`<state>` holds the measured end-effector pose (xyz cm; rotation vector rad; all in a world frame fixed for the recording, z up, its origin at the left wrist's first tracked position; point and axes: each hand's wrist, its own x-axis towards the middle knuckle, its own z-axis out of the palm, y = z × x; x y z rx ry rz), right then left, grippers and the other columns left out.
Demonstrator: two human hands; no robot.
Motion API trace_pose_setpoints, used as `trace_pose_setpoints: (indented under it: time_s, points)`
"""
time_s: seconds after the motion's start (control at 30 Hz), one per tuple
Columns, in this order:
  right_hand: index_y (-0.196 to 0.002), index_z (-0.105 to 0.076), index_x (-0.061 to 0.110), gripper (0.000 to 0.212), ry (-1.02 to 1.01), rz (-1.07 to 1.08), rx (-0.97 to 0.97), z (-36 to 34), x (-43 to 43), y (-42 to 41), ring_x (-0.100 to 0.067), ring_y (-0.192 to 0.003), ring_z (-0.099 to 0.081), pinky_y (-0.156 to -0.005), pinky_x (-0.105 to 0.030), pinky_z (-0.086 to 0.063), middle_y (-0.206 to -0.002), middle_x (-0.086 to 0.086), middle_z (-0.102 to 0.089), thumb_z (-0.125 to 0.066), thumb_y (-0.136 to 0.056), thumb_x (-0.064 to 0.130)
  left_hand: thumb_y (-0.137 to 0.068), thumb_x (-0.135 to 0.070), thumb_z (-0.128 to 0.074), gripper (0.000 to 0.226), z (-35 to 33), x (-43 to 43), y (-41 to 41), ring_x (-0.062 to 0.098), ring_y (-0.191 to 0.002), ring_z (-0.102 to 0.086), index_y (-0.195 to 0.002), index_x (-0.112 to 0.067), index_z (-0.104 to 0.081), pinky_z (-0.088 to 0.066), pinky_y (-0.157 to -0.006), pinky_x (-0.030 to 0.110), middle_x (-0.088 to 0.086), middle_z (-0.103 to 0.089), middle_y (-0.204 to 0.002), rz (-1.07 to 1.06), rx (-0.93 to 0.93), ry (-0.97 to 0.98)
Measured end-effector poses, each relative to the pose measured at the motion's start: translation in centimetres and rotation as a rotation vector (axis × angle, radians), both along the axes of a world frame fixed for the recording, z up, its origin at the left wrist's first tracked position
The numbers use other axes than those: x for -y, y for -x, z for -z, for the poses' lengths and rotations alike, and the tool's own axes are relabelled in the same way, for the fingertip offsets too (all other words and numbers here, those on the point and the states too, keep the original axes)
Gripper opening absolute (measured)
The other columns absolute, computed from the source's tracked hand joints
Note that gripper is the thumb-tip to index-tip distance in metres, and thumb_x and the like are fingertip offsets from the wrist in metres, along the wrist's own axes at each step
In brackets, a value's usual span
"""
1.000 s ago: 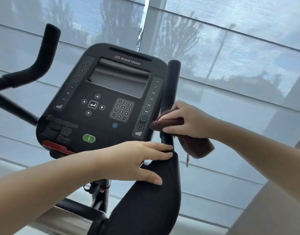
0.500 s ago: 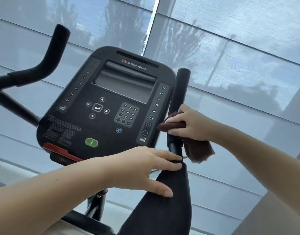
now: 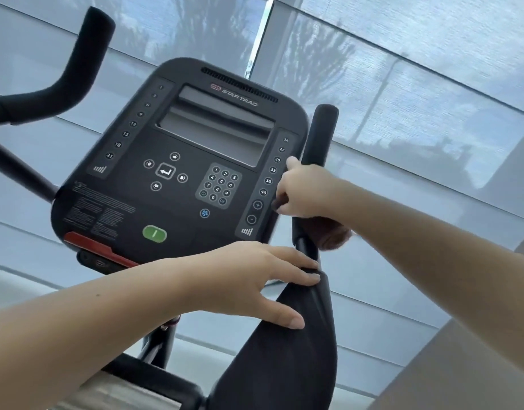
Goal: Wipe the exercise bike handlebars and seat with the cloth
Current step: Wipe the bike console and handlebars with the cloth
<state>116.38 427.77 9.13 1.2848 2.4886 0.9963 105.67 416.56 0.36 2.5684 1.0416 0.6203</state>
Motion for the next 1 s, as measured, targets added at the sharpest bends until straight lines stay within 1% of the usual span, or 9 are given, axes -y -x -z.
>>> trace_pose_setpoints:
  time_s: [0.1, 0.2, 0.3, 0.4, 0.63, 0.7, 0.77, 0.9, 1.0]
  points:
    - [-0.096, -0.065, 0.015, 0.022, 0.184, -0.011, 0.093, 0.7, 1.4, 0.2, -0.015, -0.055, -0.038, -0.052, -0.028, -0.035, -0.098, -0.007, -0.037, -0.056, -0.085, 0.031, -0.081, -0.048, -0.060, 0.055, 0.1, 0.1, 0.0, -0.010, -0.125, -0.027, -0.132, -0.041, -0.042, -0.021, -0.104, 0.012, -0.034, -0.028, -0.140, 0.003, 0.006, -0.004]
    - [-0.107, -0.066, 0.025, 0.026, 0.244, -0.100, -0.017, -2.5, 1.1, -0.7, -0.006, -0.068, -0.038, -0.075, -0.029, -0.042, -0.102, -0.007, -0.043, -0.060, -0.084, 0.035, -0.081, -0.048, -0.061, 0.054, 0.2, 0.1, 0.1, -0.010, -0.126, -0.027, -0.132, -0.041, -0.043, -0.021, -0.105, 0.013, -0.036, -0.028, -0.139, 0.006, 0.020, 0.019]
    - [-0.110, -0.064, 0.027, 0.027, -0.091, -0.247, -0.220, -5.1, -0.9, -2.1, -0.026, -0.092, -0.044, -0.080, -0.042, -0.045, -0.109, -0.012, -0.037, -0.058, -0.086, 0.038, -0.081, -0.047, -0.061, 0.054, 0.3, 0.0, 0.2, -0.014, -0.125, -0.023, -0.131, -0.041, -0.044, -0.020, -0.105, 0.012, -0.037, -0.027, -0.138, 0.007, 0.051, 0.047]
    - [-0.105, -0.066, 0.021, 0.026, -0.258, -0.282, -0.252, -5.1, -2.5, -2.9, -0.037, -0.095, -0.041, -0.071, -0.048, -0.049, -0.116, -0.019, -0.041, -0.056, -0.088, 0.037, -0.081, -0.048, -0.060, 0.054, 0.4, -0.1, 0.1, -0.015, -0.123, -0.022, -0.132, -0.042, -0.042, -0.017, -0.100, 0.006, -0.038, -0.025, -0.139, 0.004, 0.036, 0.021]
    - [-0.109, -0.066, 0.030, 0.027, 0.260, -0.259, -0.244, -0.2, 0.3, -4.2, -0.025, -0.085, -0.053, -0.086, -0.030, -0.040, -0.100, -0.003, -0.036, -0.062, -0.082, 0.035, -0.082, -0.048, -0.059, 0.053, 0.5, 0.0, 0.0, -0.020, -0.106, -0.021, -0.132, -0.040, -0.043, -0.009, -0.089, -0.006, -0.034, -0.026, -0.140, -0.006, 0.022, -0.012]
    - [-0.107, -0.066, 0.033, 0.026, 0.428, -0.253, -0.245, -1.0, 0.7, -4.4, -0.011, -0.086, -0.051, -0.085, -0.016, -0.037, -0.096, 0.002, -0.038, -0.065, -0.081, 0.032, -0.082, -0.047, -0.059, 0.053, 0.5, 0.1, 0.0, -0.016, -0.114, -0.024, -0.132, -0.040, -0.043, -0.011, -0.092, -0.003, -0.034, -0.027, -0.141, -0.008, 0.023, 0.001]
    - [-0.108, -0.066, 0.033, 0.028, 0.406, -0.313, -0.244, -2.6, 0.2, -4.6, -0.010, -0.087, -0.049, -0.086, -0.014, -0.034, -0.097, 0.001, -0.041, -0.067, -0.081, 0.028, -0.082, -0.046, -0.060, 0.053, 0.3, 0.2, 0.0, -0.015, -0.118, -0.026, -0.132, -0.040, -0.043, -0.016, -0.099, 0.003, -0.035, -0.027, -0.140, -0.003, 0.029, 0.031]
    - [-0.117, -0.062, 0.025, 0.036, -0.090, -0.458, -0.646, -4.2, -2.3, -6.0, -0.029, -0.097, -0.051, -0.095, -0.037, -0.041, -0.107, -0.013, -0.041, -0.066, -0.082, 0.028, -0.082, -0.045, -0.061, 0.054, 0.3, 0.3, 0.1, -0.015, -0.124, -0.024, -0.132, -0.041, -0.043, -0.019, -0.106, 0.014, -0.037, -0.026, -0.139, -0.007, 0.047, 0.086]
    - [-0.117, -0.062, 0.026, 0.038, -0.019, -0.414, -0.900, -0.6, -2.5, -6.7, -0.021, -0.100, -0.048, -0.099, -0.028, -0.037, -0.104, -0.006, -0.035, -0.069, -0.080, 0.023, -0.082, -0.044, -0.061, 0.056, 0.1, 0.3, 0.0, -0.013, -0.128, -0.020, -0.134, -0.040, -0.040, -0.016, -0.108, 0.014, -0.035, -0.024, -0.141, -0.007, -0.001, 0.067]
